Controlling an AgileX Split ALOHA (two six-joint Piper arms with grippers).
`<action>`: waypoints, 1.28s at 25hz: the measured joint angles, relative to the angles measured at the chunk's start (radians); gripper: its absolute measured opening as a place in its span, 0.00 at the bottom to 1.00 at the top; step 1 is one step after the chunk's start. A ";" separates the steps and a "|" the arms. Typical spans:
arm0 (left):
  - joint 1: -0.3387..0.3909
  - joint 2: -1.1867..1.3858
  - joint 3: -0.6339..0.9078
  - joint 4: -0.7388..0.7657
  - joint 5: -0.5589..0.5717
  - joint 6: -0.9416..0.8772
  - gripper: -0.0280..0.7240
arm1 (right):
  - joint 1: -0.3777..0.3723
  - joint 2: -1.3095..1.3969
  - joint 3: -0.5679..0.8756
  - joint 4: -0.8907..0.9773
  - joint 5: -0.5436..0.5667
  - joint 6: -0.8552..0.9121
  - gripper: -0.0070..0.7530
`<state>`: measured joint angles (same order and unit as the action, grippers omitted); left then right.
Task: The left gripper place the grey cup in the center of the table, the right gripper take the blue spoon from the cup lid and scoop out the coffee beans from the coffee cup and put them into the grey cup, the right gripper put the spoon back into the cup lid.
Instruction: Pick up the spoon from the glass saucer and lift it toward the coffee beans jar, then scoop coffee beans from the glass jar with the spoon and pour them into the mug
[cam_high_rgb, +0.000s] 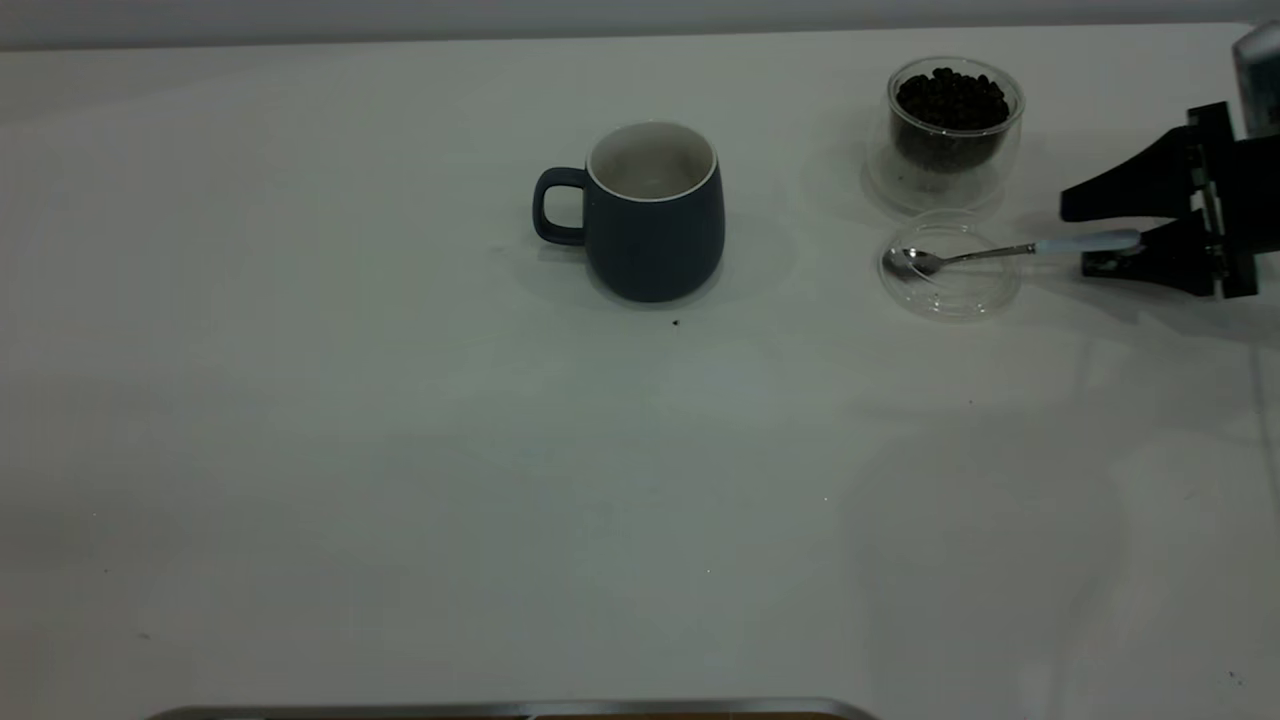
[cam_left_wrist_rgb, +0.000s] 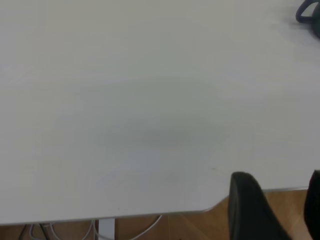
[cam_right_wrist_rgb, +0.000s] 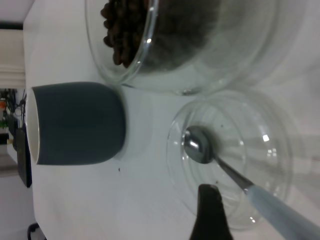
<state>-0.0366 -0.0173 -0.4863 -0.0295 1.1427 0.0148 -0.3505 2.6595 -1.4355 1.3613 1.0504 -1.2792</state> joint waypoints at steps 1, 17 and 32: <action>0.000 0.000 0.000 0.000 0.000 0.000 0.49 | 0.003 0.006 -0.003 0.002 0.001 -0.003 0.79; 0.000 0.000 0.000 0.000 0.000 0.000 0.49 | 0.013 0.020 -0.012 0.015 0.048 -0.007 0.16; 0.000 0.000 0.000 0.000 0.000 0.000 0.49 | -0.046 -0.223 -0.013 -0.114 0.092 0.030 0.14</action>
<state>-0.0366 -0.0173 -0.4863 -0.0295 1.1427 0.0148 -0.3970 2.4360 -1.4485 1.2477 1.1420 -1.2494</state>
